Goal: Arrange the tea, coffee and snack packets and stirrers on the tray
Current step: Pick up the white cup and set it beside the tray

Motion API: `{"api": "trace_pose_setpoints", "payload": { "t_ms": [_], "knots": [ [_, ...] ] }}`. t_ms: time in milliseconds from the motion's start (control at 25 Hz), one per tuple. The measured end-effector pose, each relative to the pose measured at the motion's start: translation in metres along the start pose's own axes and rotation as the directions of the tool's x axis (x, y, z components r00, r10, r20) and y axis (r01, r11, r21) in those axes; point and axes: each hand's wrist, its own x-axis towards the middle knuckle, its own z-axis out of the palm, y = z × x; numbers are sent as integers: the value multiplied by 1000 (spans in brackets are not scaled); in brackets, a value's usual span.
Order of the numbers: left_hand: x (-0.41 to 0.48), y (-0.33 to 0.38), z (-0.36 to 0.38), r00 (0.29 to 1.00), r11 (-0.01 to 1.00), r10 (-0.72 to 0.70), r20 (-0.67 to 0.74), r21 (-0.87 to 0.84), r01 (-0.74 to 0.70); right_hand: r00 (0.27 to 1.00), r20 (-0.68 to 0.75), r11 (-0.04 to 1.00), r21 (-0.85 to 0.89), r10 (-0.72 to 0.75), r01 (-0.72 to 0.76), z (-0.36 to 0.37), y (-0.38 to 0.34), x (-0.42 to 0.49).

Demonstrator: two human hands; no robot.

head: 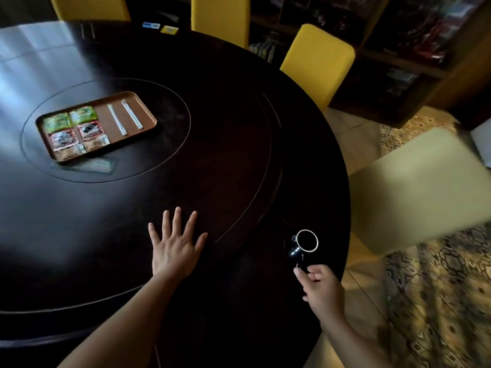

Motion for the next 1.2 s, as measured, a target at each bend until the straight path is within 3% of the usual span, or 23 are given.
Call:
{"api": "trace_pose_setpoints", "payload": {
  "t_ms": [120, 360, 440, 480, 520, 560, 640, 800, 1200],
  "knots": [
    [0, -1, 2, 1000, 1000, 1, 0, 5, -1, 998, -47, 999, -4, 38, -38, 17, 5, 9],
    [-2, -1, 2, 1000, 1000, 5, -21, 5, -5, 982, -102, 956, -264, -158, 127, 10, 13, 20],
    [-2, -1, 1, 1000, 1000, 3, -20, 4, -3, 988, -118, 987, -141, -97, 80, 0, -2, 23],
    [-2, -1, 1, 1000, 1000, 0, -22, 6, 0, 993, -115, 996, 87, 10, 0, -6, -14, 25],
    [-2, -1, 1, 1000, 1000, -1, -25, 8, 1, 986, -78, 930, 351, 145, -109, -13, -25, 27],
    [-3, -1, 1, 1000, 1000, -2, -28, 10, 2, 964, 18, 783, 580, 264, -225, -19, -35, 29],
    [-3, 0, 1, 999, 1000, -5, -32, 10, 5, 909, 221, 497, 778, 353, -383, -28, -48, 31],
    [-2, -1, 2, 999, 1000, -13, -31, 13, 13, 838, 446, 224, 823, 315, -522, -19, -46, 38],
    [-2, -1, 6, 998, 1000, -13, -58, 9, 14, 688, 652, -116, 747, 318, -654, 8, -4, 57]
  ]
}}
